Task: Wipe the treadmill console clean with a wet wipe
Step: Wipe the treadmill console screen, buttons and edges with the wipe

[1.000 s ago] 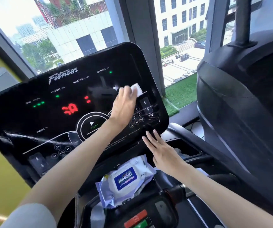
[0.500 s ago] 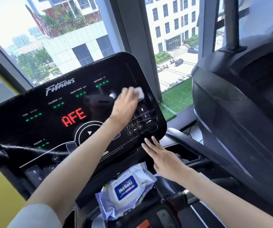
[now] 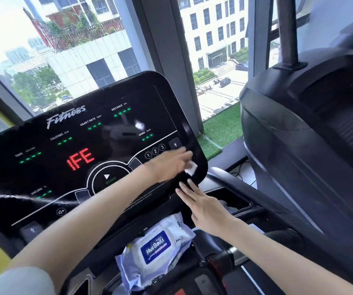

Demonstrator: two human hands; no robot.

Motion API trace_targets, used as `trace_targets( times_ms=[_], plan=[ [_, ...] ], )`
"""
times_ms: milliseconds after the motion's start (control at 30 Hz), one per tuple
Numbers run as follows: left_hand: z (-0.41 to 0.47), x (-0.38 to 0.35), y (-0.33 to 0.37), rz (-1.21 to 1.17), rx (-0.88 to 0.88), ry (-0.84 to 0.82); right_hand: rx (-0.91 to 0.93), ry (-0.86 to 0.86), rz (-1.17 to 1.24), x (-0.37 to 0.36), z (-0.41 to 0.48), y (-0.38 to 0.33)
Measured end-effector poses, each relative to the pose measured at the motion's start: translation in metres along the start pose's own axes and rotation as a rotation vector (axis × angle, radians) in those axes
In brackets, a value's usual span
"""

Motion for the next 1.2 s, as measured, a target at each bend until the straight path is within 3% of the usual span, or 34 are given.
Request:
trace_targets(
  times_ms=[133,300,433,533,600,700,800,867,900,967,1033,1067,1100,1200],
  plan=[
    [0.014,0.027,-0.038,-0.083,0.342,0.206,0.007,0.011,0.02,-0.001,0.0,0.002],
    [0.008,-0.006,0.01,-0.025,0.04,0.079,0.016,0.026,0.016,0.0,0.0,0.004],
    [-0.023,-0.01,0.008,0.104,-0.1,0.051,-0.012,0.061,0.041,-0.001,0.003,0.005],
    [-0.037,-0.004,-0.011,0.166,-0.092,0.043,-0.018,0.077,0.056,0.0,0.004,0.006],
    [-0.031,-0.001,-0.02,0.226,0.041,0.104,-0.013,0.09,0.082,0.0,0.004,0.005],
    [-0.022,-0.002,-0.006,0.122,0.223,0.173,0.002,0.095,0.09,-0.003,0.004,0.006],
    [-0.039,-0.018,0.027,0.185,-0.024,0.047,0.011,0.13,0.095,-0.003,0.005,0.008],
    [-0.058,-0.009,0.021,0.242,-0.122,0.063,0.012,0.154,0.114,-0.002,0.006,0.01],
    [-0.063,-0.006,0.01,0.295,-0.109,0.084,0.009,0.161,0.119,-0.002,0.007,0.011],
    [-0.064,0.001,-0.017,0.306,0.091,0.145,0.017,0.196,0.109,-0.001,0.008,0.011],
    [-0.059,0.005,-0.028,0.152,0.333,0.232,0.018,0.219,0.092,-0.001,0.008,0.011],
    [-0.055,0.0,-0.021,0.112,0.37,0.232,0.013,0.223,0.082,-0.001,0.009,0.011],
    [-0.053,-0.006,-0.007,0.097,0.321,0.212,0.011,0.23,0.07,0.0,0.009,0.01],
    [-0.064,-0.021,0.031,0.12,-0.042,0.051,0.022,0.275,0.022,0.005,0.009,0.008]
  ],
)
Point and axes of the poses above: each hand's wrist, its own z-axis towards the middle knuckle, its own x-axis out of the back of the hand, y = z × x, the point moved 5 cm from there along z, towards the middle knuckle, and after that the axes turned 1 degree about z, right-handed, at the moved point
